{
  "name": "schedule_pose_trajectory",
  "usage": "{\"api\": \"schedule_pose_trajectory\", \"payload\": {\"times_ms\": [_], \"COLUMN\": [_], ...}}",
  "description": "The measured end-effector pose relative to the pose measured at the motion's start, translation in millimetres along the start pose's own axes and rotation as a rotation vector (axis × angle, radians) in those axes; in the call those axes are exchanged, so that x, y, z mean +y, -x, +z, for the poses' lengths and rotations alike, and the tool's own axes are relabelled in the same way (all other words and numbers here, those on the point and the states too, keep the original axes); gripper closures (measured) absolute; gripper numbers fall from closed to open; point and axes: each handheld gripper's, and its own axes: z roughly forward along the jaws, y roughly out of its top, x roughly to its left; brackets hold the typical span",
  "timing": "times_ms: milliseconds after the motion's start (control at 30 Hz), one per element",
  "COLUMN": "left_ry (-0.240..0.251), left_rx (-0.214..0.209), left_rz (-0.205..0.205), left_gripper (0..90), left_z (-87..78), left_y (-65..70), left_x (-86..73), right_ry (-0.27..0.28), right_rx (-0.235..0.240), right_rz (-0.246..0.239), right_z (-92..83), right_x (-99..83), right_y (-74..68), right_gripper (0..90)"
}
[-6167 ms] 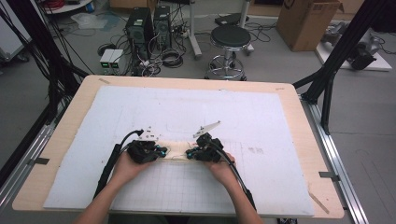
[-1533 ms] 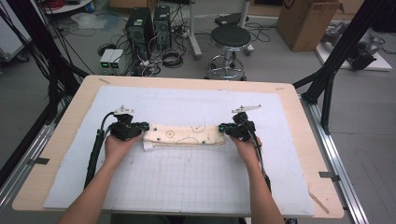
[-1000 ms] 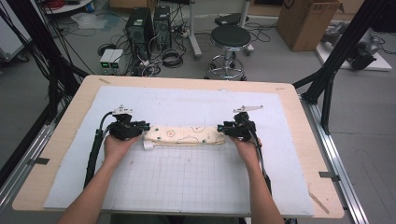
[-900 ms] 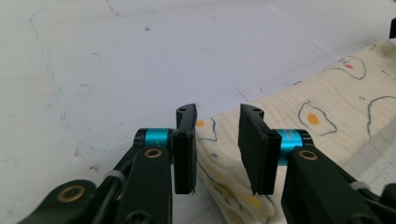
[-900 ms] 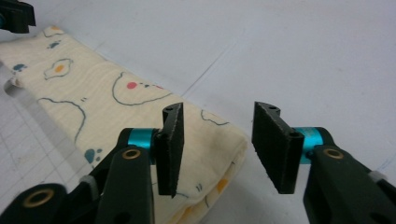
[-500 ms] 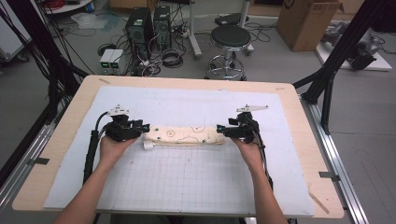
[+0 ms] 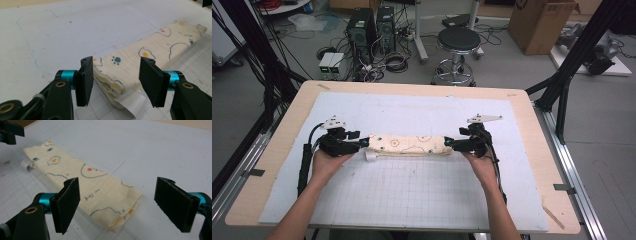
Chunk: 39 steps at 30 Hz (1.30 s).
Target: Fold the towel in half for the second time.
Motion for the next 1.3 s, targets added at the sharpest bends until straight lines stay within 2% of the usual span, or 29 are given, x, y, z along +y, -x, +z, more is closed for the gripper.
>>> {"api": "schedule_pose_trajectory", "payload": {"times_ms": [267, 500, 733, 933, 1300], "left_ry": [0.009, 0.026, 0.024, 0.027, 0.019], "left_rx": [-0.007, -0.015, -0.016, -0.028, -0.021], "left_rz": [0.026, 0.038, 0.062, 0.062, 0.078], "left_gripper": [42.2, 39.0, 37.5, 35.7, 34.5], "left_z": [-17.1, -30.2, -36.6, -41.9, -49.1], "left_y": [-0.4, 0.1, 7.1, 11.3, 16.2], "left_x": [-10.1, -14.9, -22.4, -24.7, -36.3], "right_ry": [0.014, 0.013, 0.017, 0.021, 0.014], "right_rx": [0.019, 0.006, 0.002, -0.002, -0.007], "right_rz": [-0.024, -0.035, -0.035, -0.041, -0.048], "right_z": [-9.5, -17.1, -26.5, -34.5, -45.8], "right_x": [-3.0, -13.8, -23.6, -31.9, -47.0], "right_y": [-7.6, -10.1, -10.3, -11.1, -13.9], "right_gripper": [17.9, 17.4, 16.1, 14.9, 12.8]}}
